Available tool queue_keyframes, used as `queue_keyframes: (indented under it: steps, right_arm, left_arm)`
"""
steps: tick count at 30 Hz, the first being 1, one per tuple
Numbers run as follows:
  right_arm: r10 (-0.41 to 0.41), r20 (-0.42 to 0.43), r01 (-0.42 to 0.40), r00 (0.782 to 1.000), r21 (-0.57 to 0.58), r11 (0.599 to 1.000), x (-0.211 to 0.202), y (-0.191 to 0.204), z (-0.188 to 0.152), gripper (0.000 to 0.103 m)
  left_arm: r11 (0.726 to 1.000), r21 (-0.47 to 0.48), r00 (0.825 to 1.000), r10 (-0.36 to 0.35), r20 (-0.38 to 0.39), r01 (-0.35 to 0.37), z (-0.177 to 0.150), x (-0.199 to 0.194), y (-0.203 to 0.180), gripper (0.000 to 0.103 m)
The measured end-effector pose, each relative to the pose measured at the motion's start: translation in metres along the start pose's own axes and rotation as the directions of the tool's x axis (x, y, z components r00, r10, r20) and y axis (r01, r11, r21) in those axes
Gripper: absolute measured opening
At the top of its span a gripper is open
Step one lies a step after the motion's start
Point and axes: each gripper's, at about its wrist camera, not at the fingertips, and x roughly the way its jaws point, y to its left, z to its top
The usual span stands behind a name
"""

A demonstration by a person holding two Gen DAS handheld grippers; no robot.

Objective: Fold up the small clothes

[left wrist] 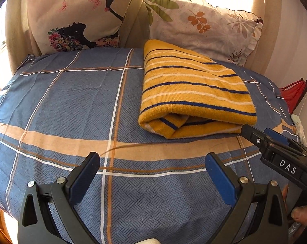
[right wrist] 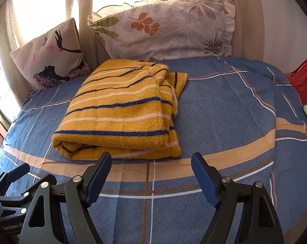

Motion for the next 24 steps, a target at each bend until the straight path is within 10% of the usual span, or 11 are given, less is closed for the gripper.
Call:
queue_keyframes:
  steps: [24]
  right_arm:
    - [0.004, 0.036, -0.004, 0.999, 0.002, 1.000, -0.026, 0.000, -0.013, 0.086]
  left_arm:
    - [0.999, 0.015, 0.999, -0.042, -0.008, 0.042, -0.012, -0.016, -0.012, 0.103]
